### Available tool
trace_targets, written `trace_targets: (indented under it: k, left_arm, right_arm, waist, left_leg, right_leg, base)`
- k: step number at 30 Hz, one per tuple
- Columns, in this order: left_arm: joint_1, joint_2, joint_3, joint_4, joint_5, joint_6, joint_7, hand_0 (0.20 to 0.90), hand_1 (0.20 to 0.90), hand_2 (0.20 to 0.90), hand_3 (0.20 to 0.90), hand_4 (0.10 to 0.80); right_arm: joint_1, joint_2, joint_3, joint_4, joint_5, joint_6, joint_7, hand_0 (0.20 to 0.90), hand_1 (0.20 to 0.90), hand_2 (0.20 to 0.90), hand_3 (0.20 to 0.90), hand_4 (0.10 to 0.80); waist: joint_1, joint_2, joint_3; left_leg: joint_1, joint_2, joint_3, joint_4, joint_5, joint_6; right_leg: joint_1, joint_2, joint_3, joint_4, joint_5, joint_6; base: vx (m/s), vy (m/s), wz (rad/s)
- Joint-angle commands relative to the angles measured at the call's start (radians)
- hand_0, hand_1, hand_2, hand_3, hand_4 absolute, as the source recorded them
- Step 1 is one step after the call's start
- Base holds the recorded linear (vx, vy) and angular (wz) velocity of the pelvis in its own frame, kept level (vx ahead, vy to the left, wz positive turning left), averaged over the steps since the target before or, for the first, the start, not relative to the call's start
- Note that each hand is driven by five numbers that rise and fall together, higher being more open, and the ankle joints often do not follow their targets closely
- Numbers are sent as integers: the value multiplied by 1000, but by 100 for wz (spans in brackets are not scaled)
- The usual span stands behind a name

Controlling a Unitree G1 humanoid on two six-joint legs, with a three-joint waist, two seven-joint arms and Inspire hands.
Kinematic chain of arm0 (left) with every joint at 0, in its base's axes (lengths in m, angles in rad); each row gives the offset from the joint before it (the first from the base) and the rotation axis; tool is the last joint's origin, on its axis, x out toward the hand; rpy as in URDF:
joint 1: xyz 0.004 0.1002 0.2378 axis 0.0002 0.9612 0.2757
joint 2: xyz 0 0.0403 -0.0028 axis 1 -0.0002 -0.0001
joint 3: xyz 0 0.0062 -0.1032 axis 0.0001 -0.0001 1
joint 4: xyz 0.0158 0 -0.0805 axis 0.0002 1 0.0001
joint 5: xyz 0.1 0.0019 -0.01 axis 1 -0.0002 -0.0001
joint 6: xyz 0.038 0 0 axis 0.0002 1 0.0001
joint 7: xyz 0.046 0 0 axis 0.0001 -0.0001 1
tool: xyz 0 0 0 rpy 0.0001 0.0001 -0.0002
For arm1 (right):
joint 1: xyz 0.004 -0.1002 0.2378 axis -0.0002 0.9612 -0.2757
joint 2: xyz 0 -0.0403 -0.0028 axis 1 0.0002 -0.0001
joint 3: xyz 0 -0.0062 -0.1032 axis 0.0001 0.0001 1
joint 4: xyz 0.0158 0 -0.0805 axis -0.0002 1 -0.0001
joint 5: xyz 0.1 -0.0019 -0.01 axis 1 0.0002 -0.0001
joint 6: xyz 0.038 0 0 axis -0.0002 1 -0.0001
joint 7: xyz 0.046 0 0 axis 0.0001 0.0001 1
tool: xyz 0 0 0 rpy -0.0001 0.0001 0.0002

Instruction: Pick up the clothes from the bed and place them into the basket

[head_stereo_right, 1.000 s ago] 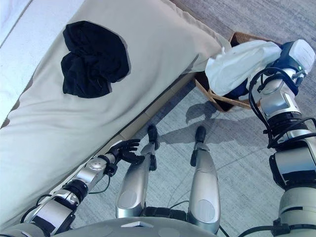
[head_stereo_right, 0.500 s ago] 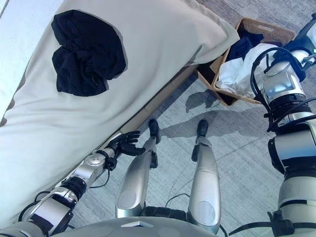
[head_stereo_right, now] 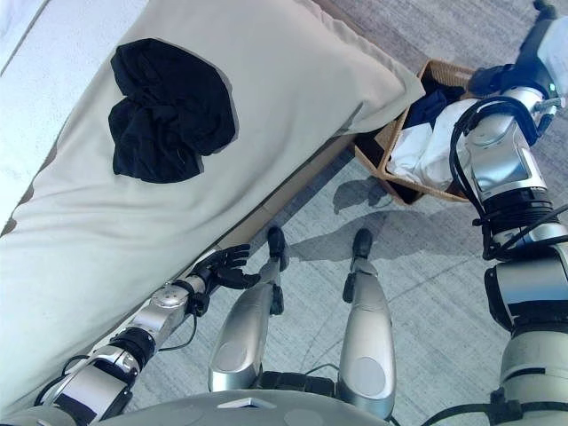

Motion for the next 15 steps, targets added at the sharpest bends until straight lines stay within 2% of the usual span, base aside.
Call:
trace_targets:
  k: [1,7,11,15]
  left_arm:
    - [76,35,16,27,23,6,-21,900,900,900,900,800]
    - [106,34,29,44,45,2,-14,900,900,900,900,800]
    - [122,53,49,56,29,28,2,900,900,900,900,800]
    - [107,85,74,62,-2,34,4,900,900,900,900,800]
  right_arm:
    - [27,-40,14,-120,-128,-131,166,900,900,900,900,800]
    - [66,65,131,-41,-248,-189,342,900,900,900,900,800]
    - [28,148,214,11,-329,-178,348,900,900,900,900,800]
    - [-70,196,265,64,-395,-161,295,900,900,900,900,800]
  waist:
    - [23,-78,-101]
    - [104,-111,-135]
    - [173,-130,-135]
    - [233,-143,-109]
  left_leg:
    - [-33,-50,31,118,-145,27]
    - [28,-94,-11,162,-192,63]
    - [31,-121,-45,194,-217,93]
    - [-8,-140,-79,228,-249,103]
  right_leg:
    - [101,-8,-95,-4,-113,1]
    - [237,-54,-137,-39,-97,26]
    - [293,-86,-166,-43,-80,46]
    - [301,-101,-175,-20,-96,54]
  base:
    - [136,129,23]
    - [191,212,33]
    - [204,208,45]
    - [108,143,39]
